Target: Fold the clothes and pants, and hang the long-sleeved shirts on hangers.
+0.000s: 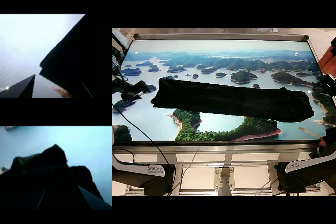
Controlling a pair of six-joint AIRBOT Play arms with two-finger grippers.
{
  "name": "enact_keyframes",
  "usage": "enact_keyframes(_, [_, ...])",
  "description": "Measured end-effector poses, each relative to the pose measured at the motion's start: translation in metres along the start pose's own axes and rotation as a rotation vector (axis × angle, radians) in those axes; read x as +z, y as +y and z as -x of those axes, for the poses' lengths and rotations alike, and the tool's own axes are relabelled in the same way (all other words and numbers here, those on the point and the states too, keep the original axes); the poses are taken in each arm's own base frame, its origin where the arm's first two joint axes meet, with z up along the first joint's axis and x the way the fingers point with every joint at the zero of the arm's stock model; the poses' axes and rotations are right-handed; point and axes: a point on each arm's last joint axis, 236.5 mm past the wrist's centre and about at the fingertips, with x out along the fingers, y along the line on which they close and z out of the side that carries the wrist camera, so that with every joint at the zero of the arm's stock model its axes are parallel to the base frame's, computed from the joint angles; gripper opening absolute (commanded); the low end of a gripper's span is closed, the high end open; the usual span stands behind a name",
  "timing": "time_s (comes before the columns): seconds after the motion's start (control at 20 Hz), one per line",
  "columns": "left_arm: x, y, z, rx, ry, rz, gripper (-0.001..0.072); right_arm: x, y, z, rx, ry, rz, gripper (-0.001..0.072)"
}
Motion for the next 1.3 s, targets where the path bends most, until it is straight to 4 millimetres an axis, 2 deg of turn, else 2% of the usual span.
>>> enact_keyframes(0.1, [-0.011, 0.005, 0.0, -0.037, 0.055, 0.001, 0.0585, -0.011, 0.002, 0.003, 0.004, 0.045, 0.025, 0.0412])
enact_keyframes(0.2, [-0.018, 0.001, -0.002, -0.096, 0.09, -0.002, 0.0586, -0.02, 0.005, 0.005, 0.009, 0.082, 0.041, 0.0412])
enact_keyframes(0.4, [-0.027, -0.002, -0.019, -0.165, 0.151, 0.007, 0.0586, -0.032, 0.018, 0.004, 0.024, 0.131, 0.077, 0.0413])
enact_keyframes(0.55, [-0.032, 0.0, -0.034, -0.18, 0.187, 0.014, 0.0586, -0.038, 0.035, 0.0, 0.035, 0.152, 0.13, 0.0412])
enact_keyframes(0.85, [-0.028, 0.005, -0.052, -0.177, 0.179, 0.027, 0.0583, -0.038, 0.059, -0.007, 0.044, 0.14, 0.213, 0.0412])
enact_keyframes(1.3, [-0.036, 0.002, -0.069, -0.181, 0.218, 0.025, 0.0583, -0.034, 0.064, -0.009, 0.041, 0.122, 0.233, 0.0412])
